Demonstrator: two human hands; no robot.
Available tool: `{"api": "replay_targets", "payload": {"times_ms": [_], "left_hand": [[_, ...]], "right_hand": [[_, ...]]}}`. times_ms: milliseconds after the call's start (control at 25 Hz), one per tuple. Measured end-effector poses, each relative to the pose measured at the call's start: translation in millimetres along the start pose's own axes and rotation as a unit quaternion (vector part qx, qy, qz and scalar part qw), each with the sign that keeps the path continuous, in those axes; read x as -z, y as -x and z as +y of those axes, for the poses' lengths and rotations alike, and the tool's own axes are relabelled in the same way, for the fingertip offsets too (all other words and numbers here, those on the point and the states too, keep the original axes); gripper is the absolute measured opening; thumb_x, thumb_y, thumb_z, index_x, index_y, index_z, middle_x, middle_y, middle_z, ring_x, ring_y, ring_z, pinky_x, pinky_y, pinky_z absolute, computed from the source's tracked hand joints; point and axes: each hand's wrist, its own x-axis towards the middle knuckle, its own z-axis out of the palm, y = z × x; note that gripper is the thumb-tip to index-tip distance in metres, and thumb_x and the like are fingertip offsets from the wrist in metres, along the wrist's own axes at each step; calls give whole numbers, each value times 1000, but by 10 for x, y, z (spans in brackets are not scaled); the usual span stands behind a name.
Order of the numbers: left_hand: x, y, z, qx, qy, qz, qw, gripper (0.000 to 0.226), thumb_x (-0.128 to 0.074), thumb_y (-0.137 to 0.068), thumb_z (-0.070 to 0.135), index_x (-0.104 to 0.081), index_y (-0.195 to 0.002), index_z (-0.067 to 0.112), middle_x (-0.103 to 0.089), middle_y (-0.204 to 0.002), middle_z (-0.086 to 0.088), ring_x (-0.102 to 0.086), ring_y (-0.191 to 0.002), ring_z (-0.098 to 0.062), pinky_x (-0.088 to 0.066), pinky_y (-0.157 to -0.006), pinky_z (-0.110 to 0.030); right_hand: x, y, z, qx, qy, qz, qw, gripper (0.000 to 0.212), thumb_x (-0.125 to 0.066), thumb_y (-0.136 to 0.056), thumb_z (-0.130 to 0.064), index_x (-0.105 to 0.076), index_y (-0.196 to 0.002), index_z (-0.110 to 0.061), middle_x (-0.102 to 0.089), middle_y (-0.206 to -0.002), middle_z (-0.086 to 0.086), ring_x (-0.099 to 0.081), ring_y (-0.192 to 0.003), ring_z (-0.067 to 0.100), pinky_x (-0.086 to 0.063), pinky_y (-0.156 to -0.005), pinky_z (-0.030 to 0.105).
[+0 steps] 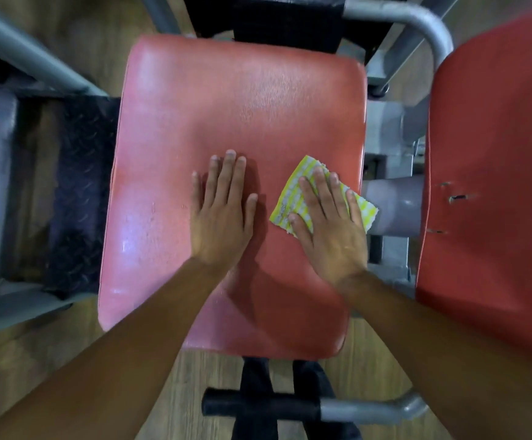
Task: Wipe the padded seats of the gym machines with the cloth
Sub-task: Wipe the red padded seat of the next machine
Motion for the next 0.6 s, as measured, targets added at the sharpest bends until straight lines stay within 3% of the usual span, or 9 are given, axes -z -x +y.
{"api": "replay_targets", "payload": {"times_ms": [320, 600], "left_hand": [[-35, -919, -189, -20, -32, -4, 999, 60, -25, -102, 44, -19, -153, 13, -16, -162, -5, -8, -151, -24, -9, -122, -48], [-40, -922, -196, -23, -45, -25, 998, 63, -13, -102, 47, -7, -155, 13, -6, -163, -4, 1, -151, -23, -7, -122, -48]], "right_hand": [[26, -993, 68, -83, 28, 104, 991, 61, -31, -102, -52, -28, -153, -19, -23, -161, 5, -22, -148, 25, -20, -120, 44], [229, -1726, 165, -126, -15, 79, 989, 64, -22, -101, -52, -16, -155, -20, -13, -164, 4, -10, -151, 23, -10, -122, 42]]}}
